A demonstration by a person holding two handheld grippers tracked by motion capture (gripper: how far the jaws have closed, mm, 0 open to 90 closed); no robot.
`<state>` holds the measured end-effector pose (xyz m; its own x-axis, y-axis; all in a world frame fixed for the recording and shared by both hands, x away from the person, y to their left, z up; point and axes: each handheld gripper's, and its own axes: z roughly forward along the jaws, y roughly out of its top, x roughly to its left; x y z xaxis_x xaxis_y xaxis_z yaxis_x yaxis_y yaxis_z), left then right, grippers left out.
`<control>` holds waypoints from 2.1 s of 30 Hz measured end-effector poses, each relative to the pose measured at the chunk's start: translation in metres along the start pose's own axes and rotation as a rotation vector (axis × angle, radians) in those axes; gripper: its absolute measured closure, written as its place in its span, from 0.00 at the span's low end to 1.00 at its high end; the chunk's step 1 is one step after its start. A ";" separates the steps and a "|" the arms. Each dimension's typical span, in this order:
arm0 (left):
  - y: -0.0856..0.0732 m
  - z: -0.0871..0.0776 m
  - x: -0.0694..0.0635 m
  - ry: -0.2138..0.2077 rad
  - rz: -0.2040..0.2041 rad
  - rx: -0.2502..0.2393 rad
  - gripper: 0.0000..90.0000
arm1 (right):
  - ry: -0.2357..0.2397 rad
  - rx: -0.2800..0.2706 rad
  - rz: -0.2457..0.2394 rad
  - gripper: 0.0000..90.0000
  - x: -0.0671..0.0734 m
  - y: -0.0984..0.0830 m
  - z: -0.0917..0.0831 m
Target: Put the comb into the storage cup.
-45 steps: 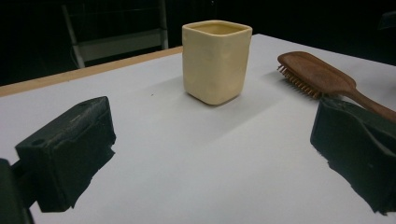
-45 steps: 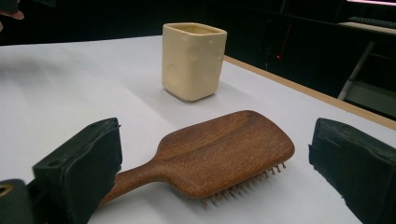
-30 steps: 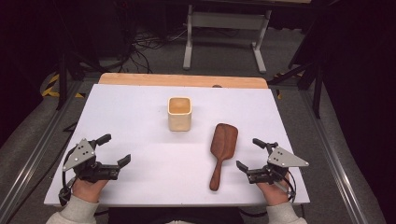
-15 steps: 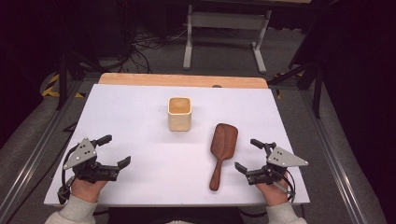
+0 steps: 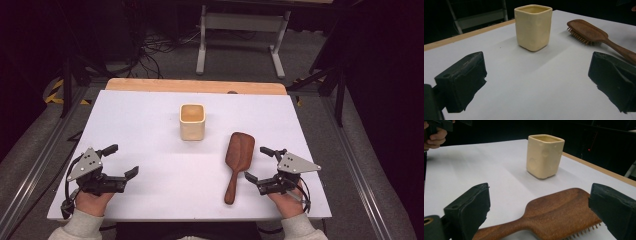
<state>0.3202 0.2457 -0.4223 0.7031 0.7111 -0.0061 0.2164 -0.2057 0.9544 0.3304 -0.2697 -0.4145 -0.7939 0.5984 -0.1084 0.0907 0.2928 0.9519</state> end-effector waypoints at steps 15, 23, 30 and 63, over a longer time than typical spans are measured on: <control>-0.001 0.001 0.000 0.008 0.005 0.009 0.03 | 0.088 0.055 -0.028 0.12 0.004 0.018 0.030; -0.001 0.002 -0.001 0.010 0.013 0.010 0.03 | 0.148 0.080 -0.054 0.20 0.011 0.029 0.049; -0.001 0.002 -0.001 0.012 0.015 0.011 0.03 | 0.206 0.118 -0.064 0.28 0.018 0.036 0.064; -0.001 0.001 0.000 0.014 0.011 0.012 0.03 | 0.351 0.629 -0.169 1.00 0.024 0.044 0.096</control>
<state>0.3209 0.2455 -0.4240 0.6959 0.7181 0.0082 0.2171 -0.2213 0.9507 0.3735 -0.1707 -0.4030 -0.9636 0.2643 -0.0410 0.1936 0.7950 0.5749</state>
